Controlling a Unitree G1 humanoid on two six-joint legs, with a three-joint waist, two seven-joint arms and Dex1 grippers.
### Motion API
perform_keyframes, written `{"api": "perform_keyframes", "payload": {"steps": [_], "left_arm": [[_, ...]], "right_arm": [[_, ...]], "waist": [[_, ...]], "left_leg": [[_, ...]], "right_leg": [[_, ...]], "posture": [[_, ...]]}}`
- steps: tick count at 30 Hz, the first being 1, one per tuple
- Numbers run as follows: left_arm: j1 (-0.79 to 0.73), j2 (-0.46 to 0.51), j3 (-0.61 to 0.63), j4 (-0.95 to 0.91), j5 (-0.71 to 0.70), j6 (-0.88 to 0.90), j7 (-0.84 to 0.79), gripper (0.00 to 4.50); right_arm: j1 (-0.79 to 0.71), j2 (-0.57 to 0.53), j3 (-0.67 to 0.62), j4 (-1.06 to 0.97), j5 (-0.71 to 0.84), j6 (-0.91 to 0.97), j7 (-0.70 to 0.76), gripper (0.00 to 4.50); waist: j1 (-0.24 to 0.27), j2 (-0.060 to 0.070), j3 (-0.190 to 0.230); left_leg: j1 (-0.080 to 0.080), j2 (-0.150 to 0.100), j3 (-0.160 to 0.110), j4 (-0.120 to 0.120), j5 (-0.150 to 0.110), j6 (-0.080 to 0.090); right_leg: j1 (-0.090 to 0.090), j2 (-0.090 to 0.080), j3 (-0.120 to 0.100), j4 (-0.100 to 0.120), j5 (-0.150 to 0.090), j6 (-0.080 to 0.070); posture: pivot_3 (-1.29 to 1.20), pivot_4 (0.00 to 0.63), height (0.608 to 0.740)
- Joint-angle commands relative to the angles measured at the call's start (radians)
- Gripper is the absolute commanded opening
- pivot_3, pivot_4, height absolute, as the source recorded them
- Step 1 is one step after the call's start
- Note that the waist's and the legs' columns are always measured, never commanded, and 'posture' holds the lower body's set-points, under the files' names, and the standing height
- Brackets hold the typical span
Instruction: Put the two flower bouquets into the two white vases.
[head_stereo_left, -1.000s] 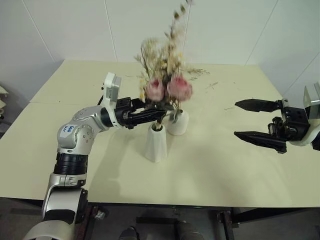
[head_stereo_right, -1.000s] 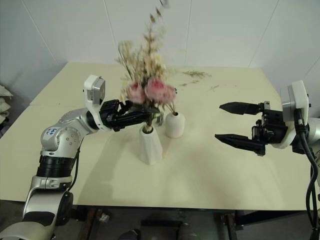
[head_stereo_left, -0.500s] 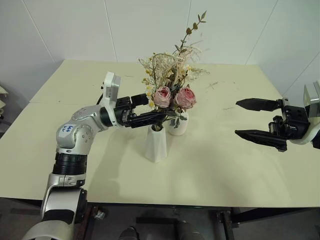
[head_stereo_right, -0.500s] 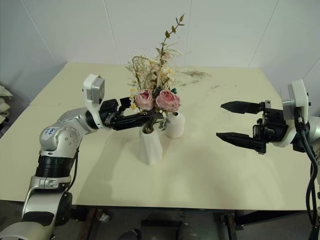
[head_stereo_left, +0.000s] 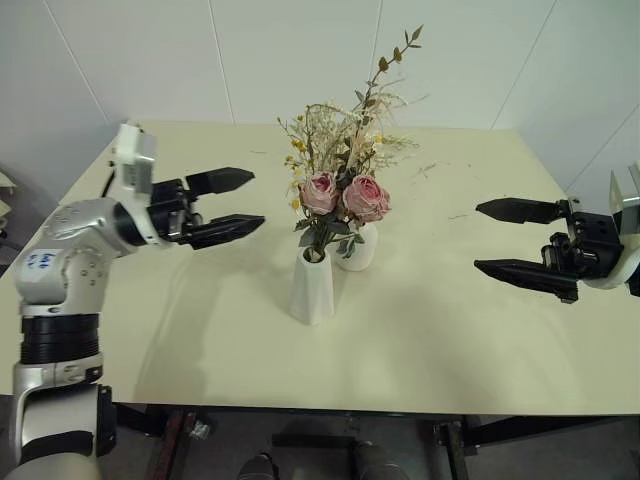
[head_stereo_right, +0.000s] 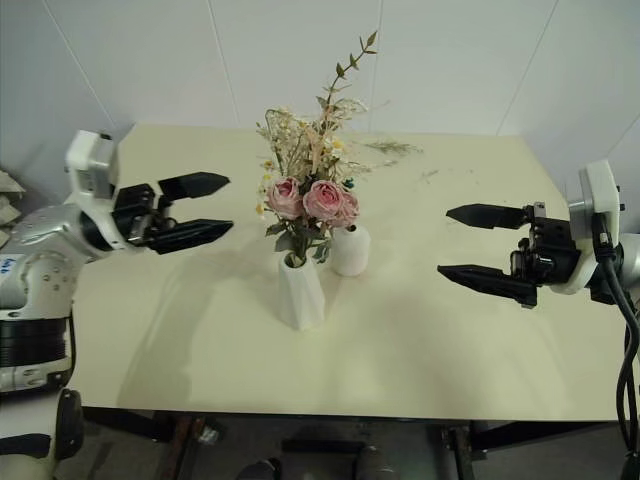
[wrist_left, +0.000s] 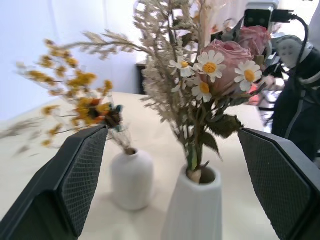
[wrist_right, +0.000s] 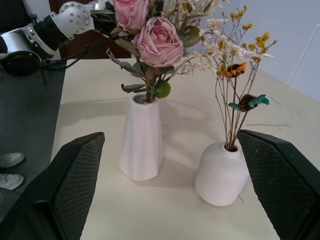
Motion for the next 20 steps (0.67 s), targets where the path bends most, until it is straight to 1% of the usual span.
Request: {"api": "perform_keyframes", "payload": {"steps": [1, 4, 7, 9, 13, 20], "left_arm": [[0.053, 0.079, 0.150, 0.001, -0.021, -0.056, -0.013, 4.46], [0.107, 0.112, 0.252, 0.066, -0.049, -0.092, -0.054, 4.46], [0.140, 0.133, 0.318, 0.157, -0.069, -0.137, -0.139, 4.46], [0.138, 0.129, 0.318, 0.176, -0.072, -0.147, -0.155, 4.46], [0.174, 0.162, 0.336, 0.276, -0.064, -0.161, -0.249, 4.46], [0.150, 0.137, 0.301, 0.296, -0.061, -0.187, -0.261, 4.46]], "right_arm": [[0.011, -0.043, -0.071, 0.051, -0.017, -0.040, 0.043, 4.50], [0.012, -0.049, -0.091, 0.101, -0.026, -0.057, 0.058, 4.50], [0.028, -0.073, -0.102, 0.140, -0.055, -0.073, 0.081, 4.50], [0.016, -0.088, -0.097, 0.190, -0.074, -0.093, 0.105, 4.50], [0.010, -0.122, -0.098, 0.252, -0.111, -0.124, 0.125, 4.50], [0.052, -0.107, -0.094, 0.216, -0.105, -0.115, 0.119, 4.50]], "waist": [[-0.001, 0.000, 0.000], [-0.003, 0.000, 0.000], [-0.003, 0.000, 0.000], [-0.001, 0.000, 0.000], [-0.001, 0.001, 0.000], [-0.002, 0.001, 0.000]], "left_leg": [[0.000, 0.000, 0.000, 0.000, 0.000, 0.000], [0.000, 0.000, 0.001, -0.001, 0.000, 0.000], [0.000, 0.000, 0.001, 0.000, -0.001, 0.000], [0.000, 0.000, 0.001, 0.000, -0.001, 0.000], [0.000, 0.000, 0.002, 0.001, 0.000, 0.000], [0.001, 0.001, 0.002, 0.000, -0.001, 0.000]], "right_leg": [[0.000, 0.000, 0.000, 0.000, 0.000, 0.000], [0.000, 0.000, 0.000, 0.000, -0.001, -0.001], [0.000, 0.000, 0.000, 0.000, -0.002, -0.004], [0.000, 0.000, 0.000, 0.000, -0.008, -0.015], [0.000, -0.001, 0.000, 0.000, -0.008, -0.015], [-0.001, 0.000, 0.000, 0.001, -0.009, -0.015]], "posture": [[0.00, 0.150, 0.740], [0.00, 0.150, 0.740], [0.00, 0.150, 0.740], [0.00, 0.150, 0.740], [0.00, 0.150, 0.740], [0.00, 0.150, 0.740]]}}
